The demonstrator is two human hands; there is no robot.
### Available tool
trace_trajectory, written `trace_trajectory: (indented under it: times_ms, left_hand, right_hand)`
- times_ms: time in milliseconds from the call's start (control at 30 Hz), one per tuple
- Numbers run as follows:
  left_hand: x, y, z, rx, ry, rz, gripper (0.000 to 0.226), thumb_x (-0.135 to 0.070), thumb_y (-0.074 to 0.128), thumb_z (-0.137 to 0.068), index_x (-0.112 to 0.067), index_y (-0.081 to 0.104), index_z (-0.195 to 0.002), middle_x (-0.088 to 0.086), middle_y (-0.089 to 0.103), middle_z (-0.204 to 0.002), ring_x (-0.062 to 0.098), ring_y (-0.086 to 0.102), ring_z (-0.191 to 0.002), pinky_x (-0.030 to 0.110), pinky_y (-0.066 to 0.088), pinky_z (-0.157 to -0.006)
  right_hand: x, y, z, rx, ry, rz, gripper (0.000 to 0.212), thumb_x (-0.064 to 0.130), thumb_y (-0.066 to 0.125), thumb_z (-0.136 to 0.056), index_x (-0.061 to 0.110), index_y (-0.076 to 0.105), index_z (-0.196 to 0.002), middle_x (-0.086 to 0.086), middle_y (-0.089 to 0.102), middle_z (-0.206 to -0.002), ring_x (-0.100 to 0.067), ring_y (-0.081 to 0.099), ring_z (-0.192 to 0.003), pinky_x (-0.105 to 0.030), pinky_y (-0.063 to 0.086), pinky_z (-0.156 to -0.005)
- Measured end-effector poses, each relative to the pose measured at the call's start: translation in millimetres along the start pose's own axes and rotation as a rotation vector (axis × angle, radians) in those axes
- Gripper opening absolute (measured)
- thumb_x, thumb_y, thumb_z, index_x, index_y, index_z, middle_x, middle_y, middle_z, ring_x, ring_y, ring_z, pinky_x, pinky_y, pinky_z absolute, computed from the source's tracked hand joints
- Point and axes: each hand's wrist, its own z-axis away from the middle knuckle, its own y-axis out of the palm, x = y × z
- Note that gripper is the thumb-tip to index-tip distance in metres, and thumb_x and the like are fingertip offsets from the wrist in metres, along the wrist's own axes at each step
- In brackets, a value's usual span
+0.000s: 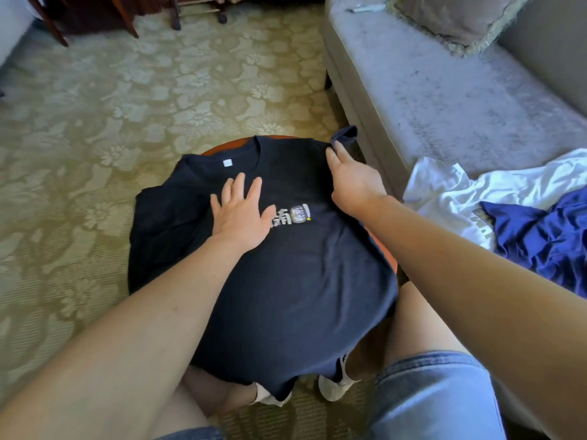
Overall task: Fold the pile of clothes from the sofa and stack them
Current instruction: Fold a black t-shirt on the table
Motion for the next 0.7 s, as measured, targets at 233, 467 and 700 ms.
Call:
trace_trajectory:
  times_ms: [233,467,700]
  left_hand:
    - [91.4,-6.4,35.4,0.089,-0.302,-0.016,0.073,-0.057,0.034,-0.098,-0.026,0.001,-0.155,0.006,-0.010,-0.162,0.031,-0.009,-0.149,0.056,0.002,-0.118]
    - [109.4,31.7,51.5,0.130,-0.355,-0.001,0.075,-0.066,0.012,-0.095,-0.025,-0.007,-0.155,0.007,-0.016,-0.162,0.030,-0.015,-0.148,0.058,-0.004,-0.117]
    - [99.9,38.0,17.4,0.014,-0.303,-0.014,0.075,-0.066,0.014,-0.094,-0.026,0.001,-0.155,0.007,-0.008,-0.163,0.030,-0.011,-0.149,0.059,-0.003,-0.117]
  right_hand:
    - [85.7,30.2,21.1,0.135,-0.196,-0.074,0.057,0.034,0.045,-0.098,0.024,0.028,-0.151,-0.002,0.015,-0.161,-0.034,0.040,-0.130,-0.040,0.043,-0.098]
    - [59.4,85.1,47.3,0.175,0.062,-0.028,0.068,0.061,0.023,-0.098,0.027,0.009,-0.155,-0.002,-0.005,-0.163,-0.027,-0.006,-0.149,-0.055,0.003,-0.119]
    - [41.9,94.4,30.9,0.067,0.134,-0.058,0.067,0.062,0.022,-0.097,0.030,0.012,-0.154,0.001,0.000,-0.163,-0.023,-0.006,-0.149,-0.051,-0.001,-0.120]
